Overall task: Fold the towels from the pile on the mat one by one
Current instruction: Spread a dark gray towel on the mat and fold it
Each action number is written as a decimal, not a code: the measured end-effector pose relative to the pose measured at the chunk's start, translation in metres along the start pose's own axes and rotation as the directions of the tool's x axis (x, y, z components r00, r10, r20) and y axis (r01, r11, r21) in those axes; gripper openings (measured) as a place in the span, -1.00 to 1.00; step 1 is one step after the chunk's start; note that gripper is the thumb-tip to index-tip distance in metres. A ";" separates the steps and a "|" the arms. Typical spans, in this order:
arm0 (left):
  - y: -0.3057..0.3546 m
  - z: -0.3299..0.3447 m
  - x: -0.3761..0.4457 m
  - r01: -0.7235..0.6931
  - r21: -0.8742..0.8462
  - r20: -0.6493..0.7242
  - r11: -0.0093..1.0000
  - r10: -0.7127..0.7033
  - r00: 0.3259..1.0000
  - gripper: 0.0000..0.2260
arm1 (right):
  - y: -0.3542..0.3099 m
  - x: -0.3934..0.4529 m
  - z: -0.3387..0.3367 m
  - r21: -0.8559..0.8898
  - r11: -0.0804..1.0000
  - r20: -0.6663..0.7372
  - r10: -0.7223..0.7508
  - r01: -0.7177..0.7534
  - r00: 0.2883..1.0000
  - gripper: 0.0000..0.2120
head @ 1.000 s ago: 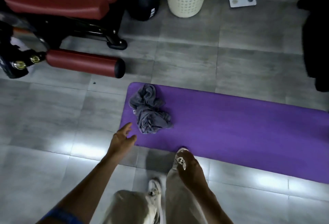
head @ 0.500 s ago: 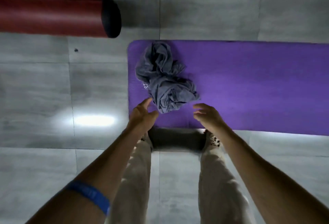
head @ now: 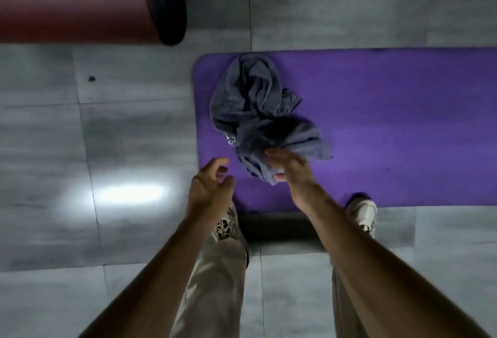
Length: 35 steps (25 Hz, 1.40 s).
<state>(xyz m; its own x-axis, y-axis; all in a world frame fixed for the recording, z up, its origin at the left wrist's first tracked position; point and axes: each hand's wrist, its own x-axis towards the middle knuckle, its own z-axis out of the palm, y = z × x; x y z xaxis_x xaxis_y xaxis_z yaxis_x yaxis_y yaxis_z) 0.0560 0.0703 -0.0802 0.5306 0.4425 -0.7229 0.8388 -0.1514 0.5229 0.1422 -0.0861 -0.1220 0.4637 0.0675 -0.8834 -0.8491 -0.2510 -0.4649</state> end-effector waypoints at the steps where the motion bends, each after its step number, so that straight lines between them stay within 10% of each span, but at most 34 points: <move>1: 0.012 -0.002 -0.013 0.000 -0.009 0.014 1.000 0.000 1.000 -0.68 | -0.008 -0.026 -0.008 0.065 0.997 -0.017 -0.035 0.036 0.999 -0.71; 6: 0.126 -0.023 -0.112 -0.104 -0.025 0.032 0.994 0.105 0.994 -0.47 | -0.088 -0.186 -0.087 0.386 0.908 0.064 -0.204 0.164 0.977 -0.83; 10: 0.235 -0.038 -0.210 -0.182 -0.333 0.204 0.925 0.259 0.944 -0.55 | -0.165 -0.308 -0.159 0.490 0.819 0.128 -0.405 0.297 0.905 -0.61; 13: 0.309 -0.037 -0.305 -0.177 -0.550 0.158 0.817 0.309 0.938 -0.23 | -0.226 -0.394 -0.214 0.473 0.738 0.092 -0.585 0.482 0.806 -0.62; 20: 0.452 -0.006 -0.468 -0.508 -0.526 -0.115 0.682 0.534 0.837 -0.93 | -0.295 -0.524 -0.325 0.361 0.620 0.207 -0.781 0.697 0.589 -0.60; 25: 0.495 0.010 -0.524 -0.636 -0.400 -0.271 0.660 0.578 0.770 -0.75 | -0.284 -0.596 -0.377 0.110 0.538 0.034 -0.843 0.836 0.537 -0.65; 31: 0.488 -0.001 -0.561 -0.553 -0.694 -0.298 0.461 0.515 0.804 -0.79 | -0.233 -0.656 -0.453 0.341 0.553 -0.264 -0.720 0.760 0.642 -0.70; 35: 0.464 0.008 -0.576 -0.401 -0.798 -0.075 0.450 0.586 0.807 -0.84 | -0.209 -0.694 -0.475 0.484 0.592 -0.138 -0.676 0.645 0.724 -0.48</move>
<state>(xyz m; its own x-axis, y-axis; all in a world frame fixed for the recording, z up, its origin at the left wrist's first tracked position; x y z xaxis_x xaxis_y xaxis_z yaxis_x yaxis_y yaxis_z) 0.1404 -0.2623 0.5752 0.9107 0.3344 -0.2426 0.0674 0.4592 0.8858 0.1186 -0.5391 0.6161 0.9445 0.0848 -0.3175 -0.3261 0.3626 -0.8731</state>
